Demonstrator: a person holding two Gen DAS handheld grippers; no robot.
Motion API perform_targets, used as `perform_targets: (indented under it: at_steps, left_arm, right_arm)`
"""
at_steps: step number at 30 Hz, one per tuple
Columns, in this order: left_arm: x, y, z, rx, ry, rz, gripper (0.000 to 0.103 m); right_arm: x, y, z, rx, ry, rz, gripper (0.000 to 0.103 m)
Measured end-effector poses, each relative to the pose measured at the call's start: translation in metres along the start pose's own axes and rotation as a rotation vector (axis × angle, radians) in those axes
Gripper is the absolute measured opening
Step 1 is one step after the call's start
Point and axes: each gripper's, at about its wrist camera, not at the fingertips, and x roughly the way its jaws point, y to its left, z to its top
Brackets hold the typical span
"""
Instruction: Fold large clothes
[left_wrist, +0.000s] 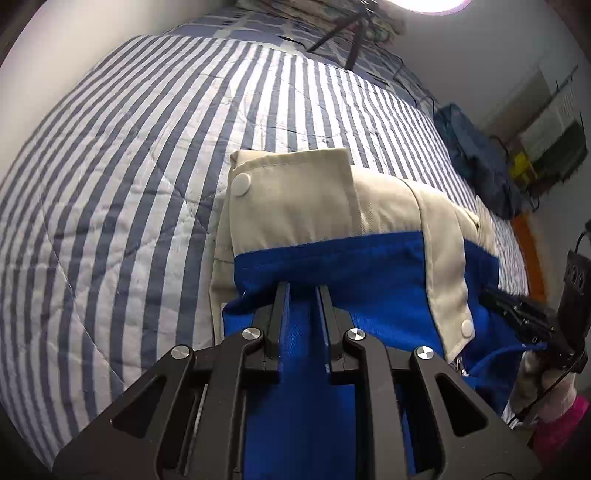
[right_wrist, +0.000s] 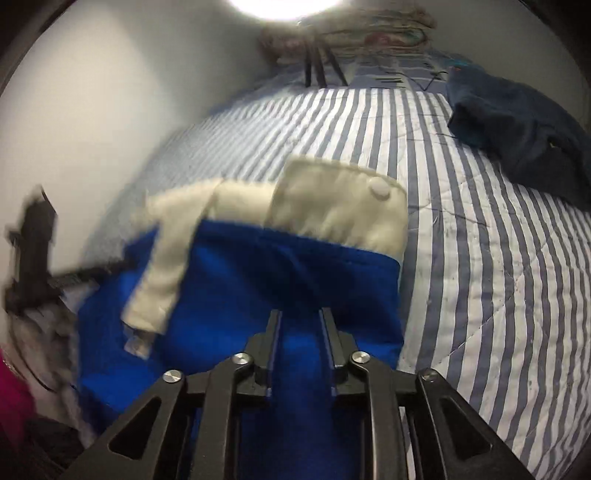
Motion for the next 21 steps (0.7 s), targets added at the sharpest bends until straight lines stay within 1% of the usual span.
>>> perform_targets:
  at_steps: [1,3,5,6,7,9,11,13,14,15,17,18,20,21]
  left_arm:
    - [-0.002,0.0,0.0,-0.005,0.002,0.007,0.016]
    - [-0.014,-0.01,0.003,-0.01,-0.02,0.042,0.016]
    - [-0.037,-0.019,-0.001,0.017,-0.058,0.013,0.016]
    - [-0.047,-0.023,-0.006,0.033,-0.073,-0.002,0.016]
    - [-0.057,-0.028,-0.01,0.055,-0.087,-0.012,0.016]
    - [-0.078,-0.036,-0.022,0.082,-0.118,-0.04,0.016]
    - [-0.085,-0.04,-0.03,0.088,-0.114,-0.081,0.016]
    - [-0.082,-0.044,-0.036,0.093,-0.091,-0.101,0.016]
    - [-0.078,-0.047,-0.038,0.104,-0.077,-0.105,0.016]
    - [-0.071,-0.05,-0.041,0.116,-0.063,-0.092,0.016]
    - [-0.06,-0.054,-0.042,0.13,-0.036,-0.078,0.016]
    - [-0.055,-0.054,-0.044,0.132,-0.023,-0.074,0.016]
    - [-0.046,-0.053,-0.048,0.131,-0.001,-0.063,0.016]
    - [-0.041,-0.052,-0.05,0.127,0.015,-0.057,0.016]
  right_arm:
    - [-0.001,0.003,0.001,-0.017,-0.001,-0.014,0.018]
    - [-0.013,0.003,0.006,0.006,0.007,-0.012,0.019]
    - [-0.033,0.003,0.006,0.013,-0.018,0.015,0.019]
    - [-0.044,0.004,0.004,0.004,-0.034,0.028,0.023]
    - [-0.056,0.005,0.001,-0.008,-0.049,0.056,0.023]
    - [-0.082,0.01,-0.01,-0.042,-0.061,0.193,0.023]
    - [-0.095,0.02,-0.021,-0.085,-0.058,0.272,0.023]
    - [-0.097,0.035,-0.033,-0.144,-0.032,0.35,0.022]
    - [-0.094,0.043,-0.036,-0.17,-0.017,0.362,0.022]
    - [-0.088,0.051,-0.04,-0.202,0.001,0.356,0.022]
    - [-0.075,0.062,-0.041,-0.242,0.019,0.306,0.022]
    - [-0.07,0.063,-0.04,-0.239,0.024,0.296,0.022]
    - [-0.057,0.057,-0.032,-0.185,0.011,0.28,0.022]
    - [-0.049,0.049,-0.025,-0.141,-0.004,0.259,0.022]
